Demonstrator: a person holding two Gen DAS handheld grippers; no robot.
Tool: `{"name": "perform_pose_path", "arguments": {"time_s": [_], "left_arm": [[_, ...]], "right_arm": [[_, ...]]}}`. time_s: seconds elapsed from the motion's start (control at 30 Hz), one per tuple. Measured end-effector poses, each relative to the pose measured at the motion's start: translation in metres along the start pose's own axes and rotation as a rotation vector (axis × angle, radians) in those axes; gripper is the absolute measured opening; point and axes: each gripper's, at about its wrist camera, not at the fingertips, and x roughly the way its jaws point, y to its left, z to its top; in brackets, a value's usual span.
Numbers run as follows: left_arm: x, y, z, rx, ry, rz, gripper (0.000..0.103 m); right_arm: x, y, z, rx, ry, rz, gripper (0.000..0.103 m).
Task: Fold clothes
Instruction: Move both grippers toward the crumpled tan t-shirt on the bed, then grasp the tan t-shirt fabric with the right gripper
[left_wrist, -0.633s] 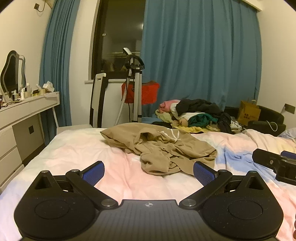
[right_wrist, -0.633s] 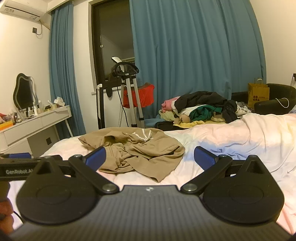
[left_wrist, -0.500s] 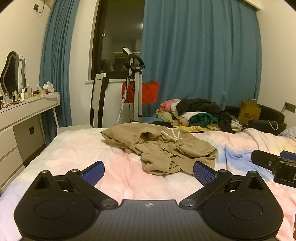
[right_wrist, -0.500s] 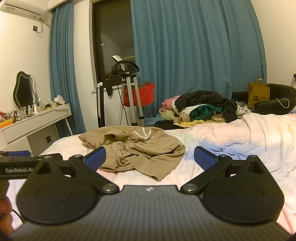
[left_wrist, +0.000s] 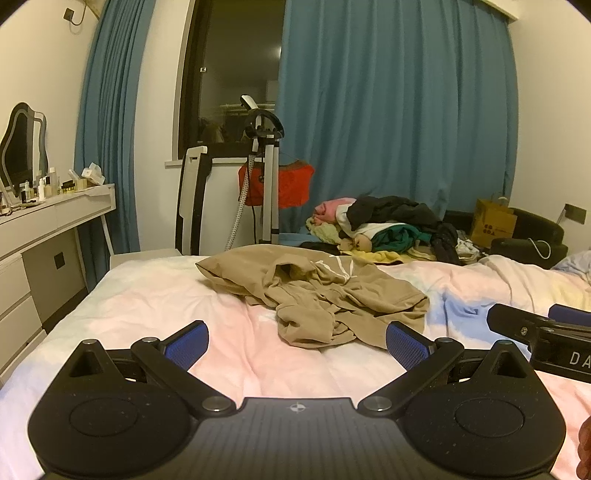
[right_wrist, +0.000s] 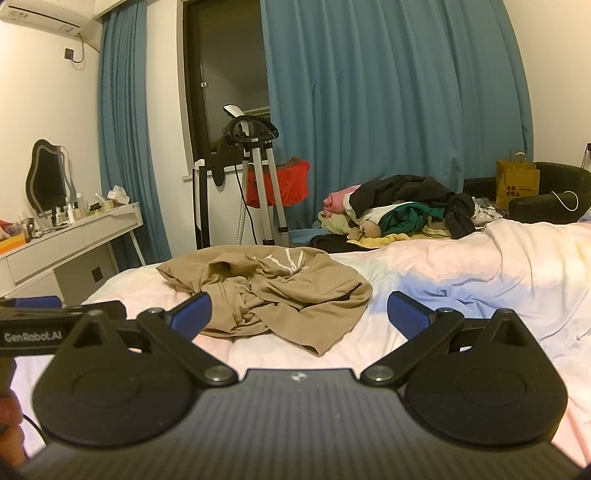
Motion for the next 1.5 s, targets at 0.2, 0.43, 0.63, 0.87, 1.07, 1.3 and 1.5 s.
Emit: {"name": "perform_pose_path", "arguments": {"time_s": [0.2, 0.43, 0.63, 0.87, 1.07, 1.3, 1.5], "left_arm": [[0.0, 0.0, 0.0, -0.002, 0.0, 0.001, 0.103], [0.001, -0.001, 0.0, -0.004, 0.008, -0.007, 0.103], [0.002, 0.005, -0.001, -0.044, 0.033, -0.065, 0.103], [0.007, 0.005, -0.002, -0.046, 0.043, -0.047, 0.103], [0.025, 0.01, 0.007, -0.071, 0.096, -0.063, 0.103], [0.108, 0.018, 0.03, -0.083, 0.237, -0.102, 0.101], [0.209, 0.03, 0.022, -0.166, 0.334, -0.108, 0.091]], "right_arm": [[0.0, 0.0, 0.001, -0.002, 0.008, 0.0, 0.103], [-0.001, 0.001, 0.002, -0.004, 0.008, -0.002, 0.103], [-0.006, -0.003, 0.007, 0.033, -0.035, 0.007, 0.103], [-0.014, -0.009, 0.012, 0.075, -0.097, 0.013, 0.103], [-0.013, -0.01, 0.019, 0.058, -0.116, 0.018, 0.103], [0.029, -0.021, 0.05, 0.035, 0.02, 0.059, 0.103], [0.077, -0.036, 0.026, 0.104, 0.111, 0.079, 0.103]]}}
